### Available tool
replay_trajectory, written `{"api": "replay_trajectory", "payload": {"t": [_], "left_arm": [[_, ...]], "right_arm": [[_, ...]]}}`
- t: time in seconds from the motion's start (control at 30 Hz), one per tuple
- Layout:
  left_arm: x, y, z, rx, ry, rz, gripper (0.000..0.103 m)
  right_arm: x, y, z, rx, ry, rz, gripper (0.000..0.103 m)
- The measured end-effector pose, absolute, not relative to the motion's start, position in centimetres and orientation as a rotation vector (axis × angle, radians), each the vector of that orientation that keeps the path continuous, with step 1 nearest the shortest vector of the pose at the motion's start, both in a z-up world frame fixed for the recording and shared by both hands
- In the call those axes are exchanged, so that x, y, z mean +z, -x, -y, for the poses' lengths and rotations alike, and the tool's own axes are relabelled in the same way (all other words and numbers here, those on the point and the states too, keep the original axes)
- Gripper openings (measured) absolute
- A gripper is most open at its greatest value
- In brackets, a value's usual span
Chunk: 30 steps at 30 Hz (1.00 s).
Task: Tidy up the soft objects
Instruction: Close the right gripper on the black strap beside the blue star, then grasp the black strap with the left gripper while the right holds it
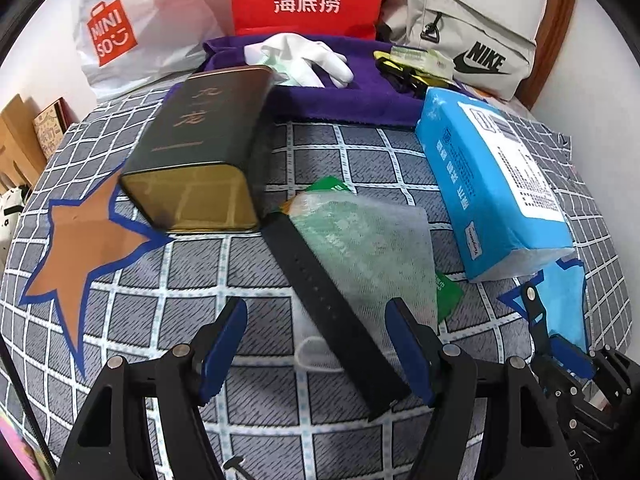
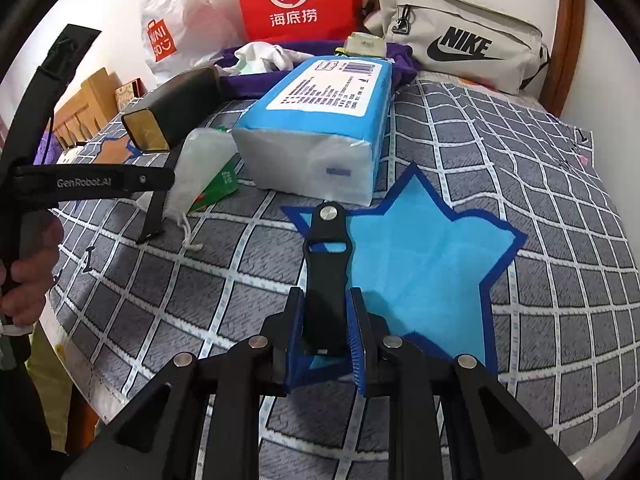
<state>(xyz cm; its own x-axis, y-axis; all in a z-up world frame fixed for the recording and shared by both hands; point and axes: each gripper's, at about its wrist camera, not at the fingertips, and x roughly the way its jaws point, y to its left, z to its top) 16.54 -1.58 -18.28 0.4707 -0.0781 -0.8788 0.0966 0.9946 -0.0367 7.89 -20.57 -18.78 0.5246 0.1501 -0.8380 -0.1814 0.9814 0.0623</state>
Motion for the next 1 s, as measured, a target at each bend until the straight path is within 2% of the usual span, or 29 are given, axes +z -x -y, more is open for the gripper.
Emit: {"api": "replay_trajectory", "payload": {"t": [0.03, 0.1, 0.2, 0.33, 0.37, 0.4, 0.53, 0.73, 0.8, 0.83, 1.0], "left_arm": [[-18.5, -16.7, 1.7, -0.104, -0.023, -1.080, 0.070], [-18.9, -17.0, 2.0, -0.104, -0.031, -1.085, 0.070], [-19.1, -17.2, 2.2, -0.117, -0.030, -1.077, 0.069], [-18.9, -17.0, 2.2, -0.178, -0.022, -1.054, 0.034], [-18.9, -16.9, 1.9, -0.202, -0.014, -1.054, 0.029], [-18.8, -16.8, 1.4, -0.221, 0.003, -1.057, 0.028], [-18.4, -16.2, -2.2, -0.273, 0.137, -1.060, 0.012], [-18.5, -15.8, -3.0, -0.239, 0.116, -1.068, 0.011], [-18.7, -16.0, -2.4, -0.267, 0.126, -1.081, 0.014], [-18.8, -16.0, -2.0, -0.271, 0.119, -1.087, 0.019], [-18.5, -15.9, -0.1, -0.238, 0.037, -1.069, 0.021]], "right_arm": [[-18.8, -8.1, 20.5, 0.200, 0.032, -0.998, 0.026], [-18.8, -8.4, 20.4, 0.211, 0.025, -0.994, 0.035], [-18.9, -8.9, 19.8, 0.207, 0.052, -0.981, 0.041], [-19.1, -9.5, 19.5, 0.197, 0.078, -0.960, 0.040], [-19.1, -9.6, 19.4, 0.192, 0.083, -0.955, 0.037], [-19.0, -9.6, 19.4, 0.186, 0.091, -0.950, 0.025], [-18.8, -9.6, 19.4, 0.189, 0.111, -0.947, 0.026], [-18.8, -9.3, 19.6, 0.195, 0.108, -0.949, 0.026], [-18.7, -9.2, 19.7, 0.199, 0.103, -0.952, 0.026], [-18.7, -9.3, 19.8, 0.202, 0.093, -0.955, 0.026], [-18.7, -9.3, 20.0, 0.215, 0.072, -0.958, 0.026]]}}
